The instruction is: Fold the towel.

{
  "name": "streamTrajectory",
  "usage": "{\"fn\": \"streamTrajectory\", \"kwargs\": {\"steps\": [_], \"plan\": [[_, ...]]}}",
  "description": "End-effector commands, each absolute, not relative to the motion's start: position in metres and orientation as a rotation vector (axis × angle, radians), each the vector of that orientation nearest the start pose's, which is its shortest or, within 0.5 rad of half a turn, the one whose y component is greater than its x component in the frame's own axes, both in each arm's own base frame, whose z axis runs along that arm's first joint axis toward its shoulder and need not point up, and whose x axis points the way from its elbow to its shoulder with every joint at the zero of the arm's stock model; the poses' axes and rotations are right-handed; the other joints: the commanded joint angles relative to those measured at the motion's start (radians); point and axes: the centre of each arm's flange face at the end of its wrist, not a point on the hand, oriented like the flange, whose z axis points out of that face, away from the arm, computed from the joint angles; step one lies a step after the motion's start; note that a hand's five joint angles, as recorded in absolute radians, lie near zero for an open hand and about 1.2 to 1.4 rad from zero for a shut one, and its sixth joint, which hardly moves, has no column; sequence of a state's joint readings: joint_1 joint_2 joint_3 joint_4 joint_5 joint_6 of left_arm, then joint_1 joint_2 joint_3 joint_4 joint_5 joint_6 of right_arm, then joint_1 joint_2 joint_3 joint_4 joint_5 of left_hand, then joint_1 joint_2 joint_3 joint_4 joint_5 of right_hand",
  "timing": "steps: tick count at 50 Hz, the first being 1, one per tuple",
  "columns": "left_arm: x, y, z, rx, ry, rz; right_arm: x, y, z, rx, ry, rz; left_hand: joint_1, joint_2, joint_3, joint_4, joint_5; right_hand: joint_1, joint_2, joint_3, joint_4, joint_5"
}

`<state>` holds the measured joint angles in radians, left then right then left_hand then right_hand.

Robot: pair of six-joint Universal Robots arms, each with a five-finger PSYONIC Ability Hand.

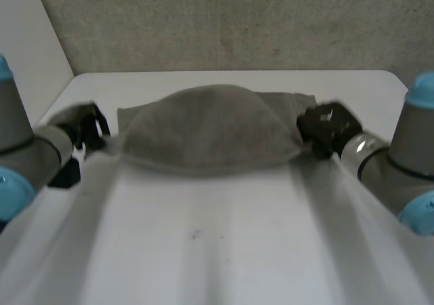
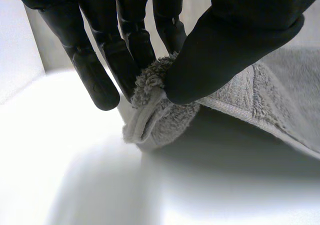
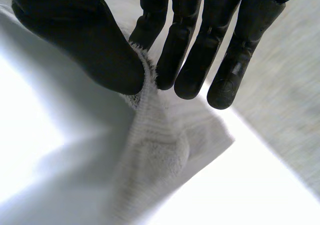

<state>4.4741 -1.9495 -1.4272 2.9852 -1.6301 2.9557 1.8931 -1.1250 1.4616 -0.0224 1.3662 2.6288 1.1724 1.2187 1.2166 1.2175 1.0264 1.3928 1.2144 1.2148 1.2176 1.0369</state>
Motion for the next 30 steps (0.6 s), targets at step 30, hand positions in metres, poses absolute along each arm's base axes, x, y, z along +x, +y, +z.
{"fn": "streamTrajectory", "kwargs": {"steps": [30], "plan": [[-0.16,-0.308,0.195,-0.066,2.692,-1.777,0.189,-0.331,0.131,-0.374,2.454,-1.599,0.224,0.178,0.18,0.179,0.195,-0.566,-0.387,-0.388,-0.391,-0.385]]}}
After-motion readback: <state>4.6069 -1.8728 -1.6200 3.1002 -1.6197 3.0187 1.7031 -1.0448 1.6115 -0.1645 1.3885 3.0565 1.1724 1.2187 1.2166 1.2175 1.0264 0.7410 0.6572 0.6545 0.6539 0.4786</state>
